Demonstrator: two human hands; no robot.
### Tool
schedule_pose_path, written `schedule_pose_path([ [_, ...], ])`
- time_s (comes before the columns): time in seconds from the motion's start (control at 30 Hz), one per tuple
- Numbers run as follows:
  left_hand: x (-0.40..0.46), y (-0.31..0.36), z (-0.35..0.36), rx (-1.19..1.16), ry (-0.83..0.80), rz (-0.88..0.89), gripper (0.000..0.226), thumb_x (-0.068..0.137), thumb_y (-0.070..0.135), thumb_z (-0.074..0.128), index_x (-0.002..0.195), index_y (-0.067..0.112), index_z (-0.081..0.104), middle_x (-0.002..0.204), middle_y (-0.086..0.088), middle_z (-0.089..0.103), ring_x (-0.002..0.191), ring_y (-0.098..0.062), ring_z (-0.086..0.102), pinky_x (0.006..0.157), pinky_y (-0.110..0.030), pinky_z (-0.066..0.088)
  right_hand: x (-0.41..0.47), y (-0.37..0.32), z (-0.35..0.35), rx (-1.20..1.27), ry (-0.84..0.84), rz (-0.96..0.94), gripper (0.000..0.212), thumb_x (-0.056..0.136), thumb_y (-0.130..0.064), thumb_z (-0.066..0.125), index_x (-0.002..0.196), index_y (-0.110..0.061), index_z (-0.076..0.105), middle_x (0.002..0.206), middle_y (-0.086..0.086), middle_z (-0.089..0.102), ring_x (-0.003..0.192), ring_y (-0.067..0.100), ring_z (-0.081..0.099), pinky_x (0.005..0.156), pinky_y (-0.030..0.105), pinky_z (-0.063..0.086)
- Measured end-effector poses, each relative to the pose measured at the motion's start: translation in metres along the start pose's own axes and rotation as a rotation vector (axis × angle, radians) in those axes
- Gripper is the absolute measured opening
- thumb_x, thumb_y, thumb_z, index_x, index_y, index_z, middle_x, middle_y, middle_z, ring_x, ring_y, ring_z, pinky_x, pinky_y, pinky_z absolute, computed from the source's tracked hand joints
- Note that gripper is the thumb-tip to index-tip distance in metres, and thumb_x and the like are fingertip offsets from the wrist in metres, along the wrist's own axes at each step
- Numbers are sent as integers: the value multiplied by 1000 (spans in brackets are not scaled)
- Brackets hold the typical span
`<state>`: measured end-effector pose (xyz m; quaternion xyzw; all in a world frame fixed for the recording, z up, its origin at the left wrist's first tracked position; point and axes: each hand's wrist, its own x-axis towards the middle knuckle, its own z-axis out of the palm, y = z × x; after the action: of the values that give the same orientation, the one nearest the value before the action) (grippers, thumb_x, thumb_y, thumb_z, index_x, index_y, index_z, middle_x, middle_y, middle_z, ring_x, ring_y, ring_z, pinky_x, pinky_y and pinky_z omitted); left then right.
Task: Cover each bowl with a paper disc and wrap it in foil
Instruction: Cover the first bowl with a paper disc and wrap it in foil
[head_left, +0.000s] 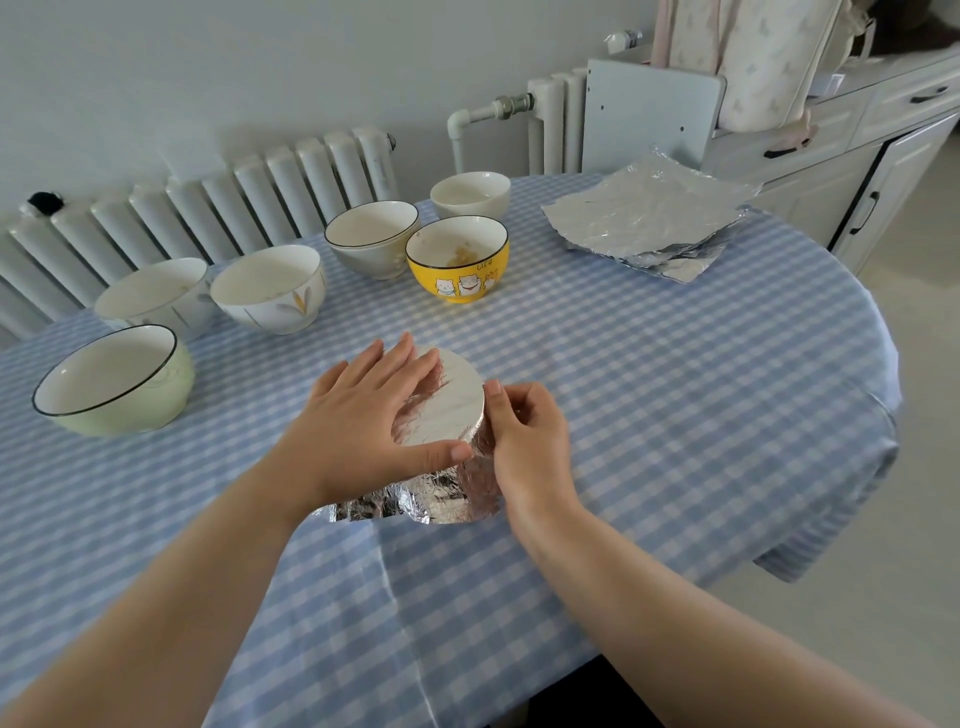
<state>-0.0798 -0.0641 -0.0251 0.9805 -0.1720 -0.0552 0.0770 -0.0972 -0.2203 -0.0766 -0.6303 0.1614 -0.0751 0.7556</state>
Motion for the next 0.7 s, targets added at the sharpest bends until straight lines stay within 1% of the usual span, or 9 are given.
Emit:
schedule_pose_path([
  [0.13, 1, -1, 0, 5, -6, 2, 120, 52, 101, 18, 155, 43, 1, 163, 16, -12, 149, -6, -15, 122, -40, -5, 2, 3, 2, -22, 18, -12, 15, 97, -30, 59, 85, -21, 60, 79, -6, 62, 72, 9, 57, 71, 31, 49],
  [0.2, 1, -1, 0, 7, -7, 5, 120, 52, 101, 17, 155, 43, 0, 163, 17, -13, 149, -6, -16, 122, -39, -5, 1, 5, 4, 43, 32, -5, 8, 97, -23, 60, 90, -26, 59, 85, -6, 63, 78, 10, 60, 77, 33, 52],
  [0.23, 1, -1, 0, 9, -7, 6, 121, 51, 102, 16, 155, 43, 0, 163, 17, -13, 149, -6, -16, 122, -39, -5, 0, 5, 5, 83, 34, 6, 11, 97, -19, 60, 92, -28, 58, 87, -6, 64, 80, 10, 61, 78, 33, 53],
  [0.37, 1, -1, 0, 17, -2, 8, 124, 49, 103, 14, 155, 41, -2, 163, 17, -13, 149, -6, -15, 122, -39, -5, 0, 5, 7, 168, 22, 30, 20, 99, -8, 55, 98, -28, 58, 89, -7, 64, 79, 8, 62, 71, 24, 52],
  [0.57, 1, -1, 1, 13, 3, 10, 123, 51, 102, 16, 156, 40, -1, 163, 17, -13, 149, -6, -15, 122, -39, -4, 0, 4, 8, 219, 24, 68, 25, 98, 1, 52, 96, -23, 59, 86, -6, 65, 73, 4, 61, 66, 22, 50],
  [0.7, 1, -1, 1, 15, 0, 7, 121, 52, 101, 18, 156, 40, -2, 163, 17, -13, 149, -6, -15, 122, -40, -4, 2, 3, 9, 246, 26, 127, 23, 98, 2, 51, 97, -20, 60, 84, -7, 66, 65, 1, 61, 60, 19, 51],
])
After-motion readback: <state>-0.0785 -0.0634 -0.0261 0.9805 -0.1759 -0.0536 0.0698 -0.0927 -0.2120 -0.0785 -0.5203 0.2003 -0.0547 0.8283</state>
